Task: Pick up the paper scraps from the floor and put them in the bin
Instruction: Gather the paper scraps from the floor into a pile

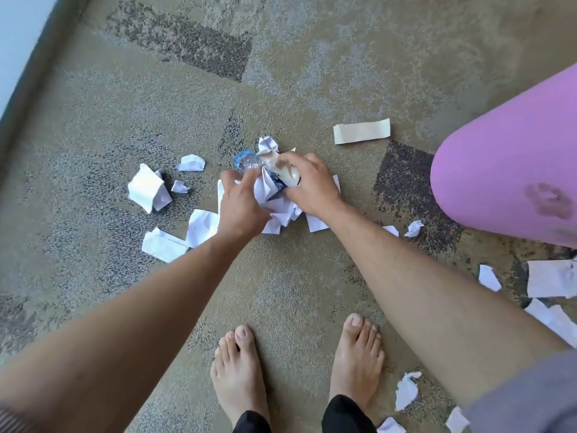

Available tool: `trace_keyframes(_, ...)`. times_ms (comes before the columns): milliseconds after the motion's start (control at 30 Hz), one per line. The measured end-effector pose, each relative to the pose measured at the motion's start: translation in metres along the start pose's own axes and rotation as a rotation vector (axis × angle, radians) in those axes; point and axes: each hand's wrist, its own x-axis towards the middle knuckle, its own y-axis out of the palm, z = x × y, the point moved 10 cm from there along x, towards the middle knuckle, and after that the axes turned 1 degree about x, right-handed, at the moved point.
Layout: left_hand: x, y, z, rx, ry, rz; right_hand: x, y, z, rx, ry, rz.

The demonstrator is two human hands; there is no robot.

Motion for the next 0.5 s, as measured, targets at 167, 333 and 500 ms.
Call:
trace_keyframes(167,-0.003,0.004,-0.012,0.021,0.043,0.031,-0.01,-0.016,-0.011,0.151,0.075,-0.109)
trace_keyframes(333,-0.021,-0.004,-0.002,-0.184,-0.149,0.058,-0.043,-0.025,-0.04,0.628,0.315,-0.132)
trace_keyframes(500,-0.052,-0.023,-0.013,-0.556,-0.289,0.084,-0.093,-0.049,-0.048,1.085,0.459,-0.212)
